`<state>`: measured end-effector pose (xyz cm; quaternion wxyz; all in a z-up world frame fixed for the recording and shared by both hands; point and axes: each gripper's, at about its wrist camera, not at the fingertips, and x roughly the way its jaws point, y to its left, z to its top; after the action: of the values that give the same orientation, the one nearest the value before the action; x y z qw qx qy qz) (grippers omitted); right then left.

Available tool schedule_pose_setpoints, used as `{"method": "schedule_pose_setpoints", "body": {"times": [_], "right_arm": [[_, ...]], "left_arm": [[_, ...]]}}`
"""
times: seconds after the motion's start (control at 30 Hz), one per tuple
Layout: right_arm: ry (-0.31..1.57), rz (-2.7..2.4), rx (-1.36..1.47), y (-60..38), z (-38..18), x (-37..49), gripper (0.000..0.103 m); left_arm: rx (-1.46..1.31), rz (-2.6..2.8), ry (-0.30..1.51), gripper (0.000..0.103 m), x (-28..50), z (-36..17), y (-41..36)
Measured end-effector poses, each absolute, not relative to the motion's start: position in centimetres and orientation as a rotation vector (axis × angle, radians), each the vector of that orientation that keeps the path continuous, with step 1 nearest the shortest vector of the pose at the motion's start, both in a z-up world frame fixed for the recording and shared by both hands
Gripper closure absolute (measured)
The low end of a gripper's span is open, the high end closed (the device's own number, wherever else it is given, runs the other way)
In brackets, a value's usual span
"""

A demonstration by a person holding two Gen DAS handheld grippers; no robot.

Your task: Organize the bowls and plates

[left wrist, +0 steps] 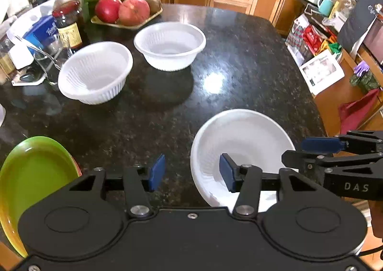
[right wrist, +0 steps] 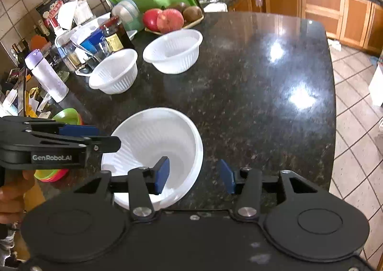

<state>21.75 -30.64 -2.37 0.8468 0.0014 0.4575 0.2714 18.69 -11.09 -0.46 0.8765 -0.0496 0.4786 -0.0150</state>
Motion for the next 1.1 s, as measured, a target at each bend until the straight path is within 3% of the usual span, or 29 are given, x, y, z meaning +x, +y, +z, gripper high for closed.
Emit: {"method": "schedule_pose_setpoints", "body": {"times": [0.27,0.33,0.6,1.1], "right_arm": [[0.839,0.543,0.015,-31.0,-0.6,20.8,0.024],[0.809,0.523,0.014,-31.0,-0.3,20.7,0.023],[0.654,0.466,-0.101,-29.6,0.5,19.3,0.023],[0.64,0.417,-0.091,-23.3,4.3,18.0,0.022]], "left_arm": [[-0.085,0.042,0.876,0.036,17.4,1.4,-9.9],[-0.095,0.057,0.838,0.031,17.1,1.9,-9.4],[-0.112,0.086,0.75,0.026,17.0,3.5,-7.4],[-0.022,0.006,0.67,0.026,17.5,5.4,-3.5]]}}
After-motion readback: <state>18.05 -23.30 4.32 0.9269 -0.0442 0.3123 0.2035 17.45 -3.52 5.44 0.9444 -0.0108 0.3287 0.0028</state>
